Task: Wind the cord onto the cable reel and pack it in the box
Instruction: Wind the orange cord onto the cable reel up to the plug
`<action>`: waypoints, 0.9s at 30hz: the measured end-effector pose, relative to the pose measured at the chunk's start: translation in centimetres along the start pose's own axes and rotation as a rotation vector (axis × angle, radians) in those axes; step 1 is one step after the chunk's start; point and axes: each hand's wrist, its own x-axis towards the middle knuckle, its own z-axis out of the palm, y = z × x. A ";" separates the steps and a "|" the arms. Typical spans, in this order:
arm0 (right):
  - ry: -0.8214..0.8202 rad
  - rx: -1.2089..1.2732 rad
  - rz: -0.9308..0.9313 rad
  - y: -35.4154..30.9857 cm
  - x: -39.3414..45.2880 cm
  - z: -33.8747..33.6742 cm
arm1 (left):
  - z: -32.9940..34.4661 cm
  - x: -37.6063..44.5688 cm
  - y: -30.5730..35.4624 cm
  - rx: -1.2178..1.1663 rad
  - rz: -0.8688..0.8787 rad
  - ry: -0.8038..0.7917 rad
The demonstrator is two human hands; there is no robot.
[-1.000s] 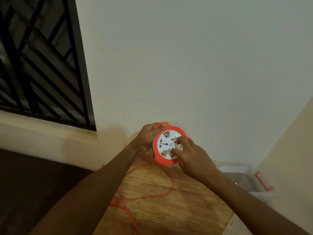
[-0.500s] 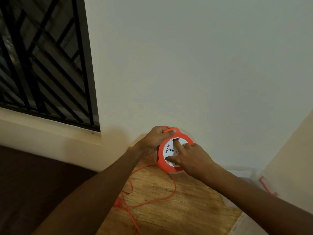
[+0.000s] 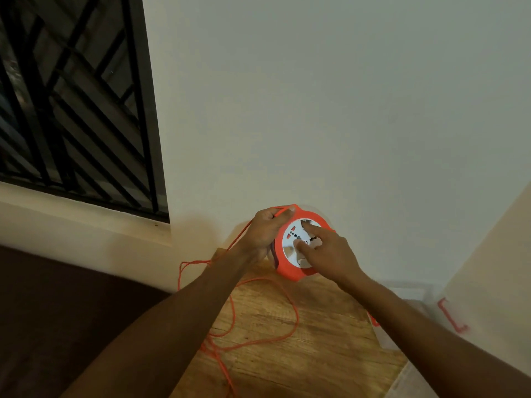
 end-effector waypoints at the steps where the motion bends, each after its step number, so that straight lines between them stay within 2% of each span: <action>1: 0.001 0.100 0.039 0.0 -0.1 0.2 | 0.0 0.0 -0.1 0.002 0.000 0.003; 3: -0.035 0.169 0.055 0.3 -0.5 0.3 | -0.1 -0.1 -0.3 0.008 -0.006 -0.002; 6: -0.092 -0.039 -0.058 0.7 -1.3 -0.1 | -0.2 -0.5 -0.4 -0.017 -0.040 -0.024; 10: 0.042 -0.557 -0.400 1.1 -1.8 -1.6 | -0.6 -0.3 -0.4 0.081 -0.051 -0.046; 14: -0.100 -0.799 -0.703 1.9 -1.4 -2.9 | -0.5 -0.5 0.1 0.146 -0.044 -0.080; 17: -0.182 -0.886 -0.808 2.5 -1.2 -3.2 | -0.6 -0.4 0.2 0.169 -0.044 -0.091; 21: -0.179 -0.968 -0.937 2.5 -1.0 -4.3 | -0.5 -0.4 0.3 0.180 -0.069 -0.127; 27: -0.281 -1.045 -1.044 1.5 -1.0 -4.4 | 0.1 -0.8 0.9 0.200 -0.109 -0.220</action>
